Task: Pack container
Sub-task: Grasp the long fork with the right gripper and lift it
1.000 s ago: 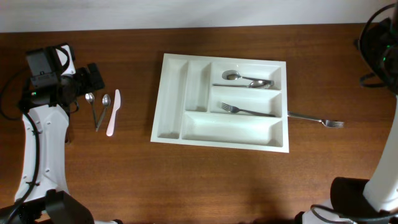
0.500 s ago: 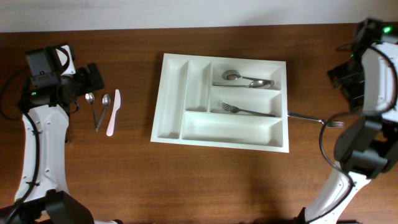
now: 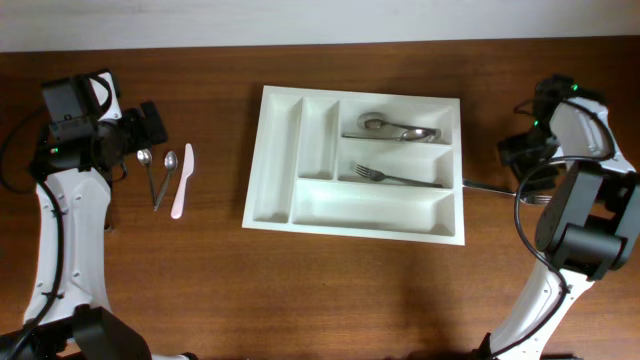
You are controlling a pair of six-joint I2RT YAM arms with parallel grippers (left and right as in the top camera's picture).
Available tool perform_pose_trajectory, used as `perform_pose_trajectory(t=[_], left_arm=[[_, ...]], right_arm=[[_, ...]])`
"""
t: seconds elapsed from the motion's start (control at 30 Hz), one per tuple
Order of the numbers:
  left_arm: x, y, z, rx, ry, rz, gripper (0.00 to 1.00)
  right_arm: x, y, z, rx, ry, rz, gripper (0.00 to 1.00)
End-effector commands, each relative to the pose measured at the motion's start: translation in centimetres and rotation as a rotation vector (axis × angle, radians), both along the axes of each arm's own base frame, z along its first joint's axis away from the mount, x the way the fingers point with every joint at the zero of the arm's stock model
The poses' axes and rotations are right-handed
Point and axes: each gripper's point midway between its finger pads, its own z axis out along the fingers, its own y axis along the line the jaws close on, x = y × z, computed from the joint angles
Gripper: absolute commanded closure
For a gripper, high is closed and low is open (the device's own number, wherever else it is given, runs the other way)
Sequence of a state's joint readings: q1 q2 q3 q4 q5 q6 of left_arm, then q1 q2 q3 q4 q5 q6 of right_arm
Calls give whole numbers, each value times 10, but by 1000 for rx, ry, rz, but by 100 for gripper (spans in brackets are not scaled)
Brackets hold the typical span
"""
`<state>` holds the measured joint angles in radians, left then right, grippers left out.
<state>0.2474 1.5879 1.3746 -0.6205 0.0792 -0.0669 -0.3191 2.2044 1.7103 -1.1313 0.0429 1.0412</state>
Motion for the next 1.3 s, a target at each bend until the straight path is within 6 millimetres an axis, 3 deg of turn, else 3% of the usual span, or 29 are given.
perform_pose_trajectory(t=[0.0,0.17,0.2,0.3,0.57,0.67,0.87,1.03,1.27], left_arm=[[4,1,5,6,-13,-15,1],[4,1,5,6,-13,-15,1],[4,1,5,6,-13,-15,1],[4,1,5,6,-12,-15,1],[4,1,5,6,-12,-15,1],[4,1,5,6,-12,-14,1],[4,1,5,6,-12,-14,1],[4,1,5,6,-12,-15,1],[4,1,5,6,-12,-15,1]], right_arm=[[-5,12,-14,51,-4,31,18],[-7,15,-31,58,-20,48,23],[-9,16,-36,58,-20,47,31],[-16,18,-43,63,-5,46,42],[-26,21,-56,66,8,39,46],[-23,19,-56,62,-2,43,57],[-20,12,-57,25,-11,79,69],[-18,8,-57,4,-15,151,96],[-14,-7,-50,-67,-1,342,96]])
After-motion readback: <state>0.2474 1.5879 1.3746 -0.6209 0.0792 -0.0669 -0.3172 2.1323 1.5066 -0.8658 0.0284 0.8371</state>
